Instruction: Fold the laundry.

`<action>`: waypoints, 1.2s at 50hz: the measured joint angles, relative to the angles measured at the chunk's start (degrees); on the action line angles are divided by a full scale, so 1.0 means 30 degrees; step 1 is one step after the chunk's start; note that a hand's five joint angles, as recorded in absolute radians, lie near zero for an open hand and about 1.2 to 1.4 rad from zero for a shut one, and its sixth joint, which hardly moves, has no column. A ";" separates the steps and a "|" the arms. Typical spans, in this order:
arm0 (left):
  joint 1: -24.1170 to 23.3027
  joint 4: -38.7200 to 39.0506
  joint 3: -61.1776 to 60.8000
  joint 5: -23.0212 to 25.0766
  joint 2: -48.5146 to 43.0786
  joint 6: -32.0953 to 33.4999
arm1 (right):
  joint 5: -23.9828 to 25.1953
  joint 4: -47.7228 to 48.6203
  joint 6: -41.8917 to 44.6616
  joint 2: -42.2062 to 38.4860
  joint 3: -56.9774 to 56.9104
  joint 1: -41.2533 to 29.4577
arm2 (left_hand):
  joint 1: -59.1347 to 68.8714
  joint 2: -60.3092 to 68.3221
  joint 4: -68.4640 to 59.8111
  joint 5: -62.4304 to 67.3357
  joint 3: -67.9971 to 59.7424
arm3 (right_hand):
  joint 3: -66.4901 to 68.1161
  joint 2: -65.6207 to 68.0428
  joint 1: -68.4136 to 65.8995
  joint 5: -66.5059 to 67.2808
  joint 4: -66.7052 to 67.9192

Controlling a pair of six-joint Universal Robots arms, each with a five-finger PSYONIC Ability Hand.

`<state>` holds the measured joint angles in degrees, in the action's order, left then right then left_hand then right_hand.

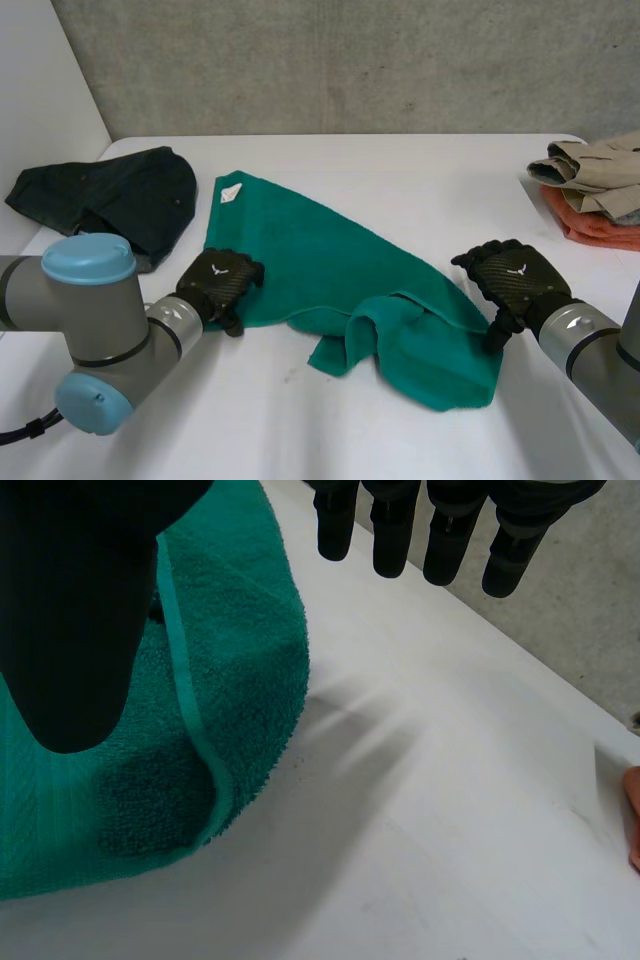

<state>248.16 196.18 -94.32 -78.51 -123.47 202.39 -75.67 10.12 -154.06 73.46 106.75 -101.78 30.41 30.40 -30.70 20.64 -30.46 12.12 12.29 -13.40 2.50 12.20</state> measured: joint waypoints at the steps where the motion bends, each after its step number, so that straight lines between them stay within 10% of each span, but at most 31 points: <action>1: -0.0014 -0.0179 -0.0014 0.0003 0.0093 -0.0015 | 0.0000 0.0002 0.0000 -0.0010 -0.0001 0.0000 | 0.0002 -0.0003 0.0000 -0.0006 0.0000 | 0.0000 0.0002 0.0000 0.0000 0.0000; 47: 0.0183 -0.0873 0.6911 -0.0235 -0.4499 0.0156 | -0.0030 0.0024 0.0856 -0.0908 0.0020 -0.0166 | 0.1051 0.0922 -0.0978 0.0046 -0.0951 | 0.0000 0.0000 0.0000 -0.0002 0.0000; 60: 0.0135 -0.0814 0.7729 -0.0890 -0.4444 0.0110 | -0.0097 0.0027 0.1056 -0.0988 0.0003 -0.0175 | 1.1866 1.2420 -1.2392 1.1705 -1.2355 | 0.0000 0.0002 0.0000 0.0000 0.0000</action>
<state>248.56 193.74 -71.13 -81.18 -136.80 202.72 -75.96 10.20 -150.90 70.50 106.76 -102.31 66.01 67.66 -67.88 55.75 -67.53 12.12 12.29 -13.40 2.50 12.20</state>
